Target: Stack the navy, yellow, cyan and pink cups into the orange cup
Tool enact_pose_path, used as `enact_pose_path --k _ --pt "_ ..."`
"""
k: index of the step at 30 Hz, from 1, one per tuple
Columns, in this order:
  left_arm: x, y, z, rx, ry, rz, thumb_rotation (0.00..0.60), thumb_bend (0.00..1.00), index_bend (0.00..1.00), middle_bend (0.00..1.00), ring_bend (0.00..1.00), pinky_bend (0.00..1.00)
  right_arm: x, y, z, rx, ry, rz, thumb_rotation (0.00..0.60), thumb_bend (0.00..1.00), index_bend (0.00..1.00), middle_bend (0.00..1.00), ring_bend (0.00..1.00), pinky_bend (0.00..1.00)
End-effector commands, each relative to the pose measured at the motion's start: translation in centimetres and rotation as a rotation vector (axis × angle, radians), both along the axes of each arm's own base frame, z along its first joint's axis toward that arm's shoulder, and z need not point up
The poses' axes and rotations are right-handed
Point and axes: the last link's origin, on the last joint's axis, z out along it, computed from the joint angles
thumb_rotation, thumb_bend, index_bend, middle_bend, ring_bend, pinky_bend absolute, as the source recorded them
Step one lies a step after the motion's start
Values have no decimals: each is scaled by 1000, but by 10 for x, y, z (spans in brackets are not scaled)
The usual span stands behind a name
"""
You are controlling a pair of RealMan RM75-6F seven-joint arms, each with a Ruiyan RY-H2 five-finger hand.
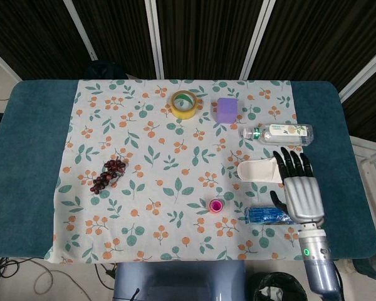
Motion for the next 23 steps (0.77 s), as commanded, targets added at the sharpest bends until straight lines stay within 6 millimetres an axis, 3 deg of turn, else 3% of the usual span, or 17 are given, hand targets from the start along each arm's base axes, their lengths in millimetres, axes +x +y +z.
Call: enact_pose_path --k 1,10,23 --pt "0 0 0 1 -2 -2 600 767 153 11 0 0 -45 46 14 -78 2 1 600 400 0 0 0 0" --pt "0 -1 2 11 -8 -4 600 767 153 11 0 0 -87 80 13 -97 23 -6 600 400 0 0 0 0" --pt "0 -2 3 12 -11 -9 600 766 153 11 0 0 -93 82 15 -36 44 -6 600 400 0 0 0 0"
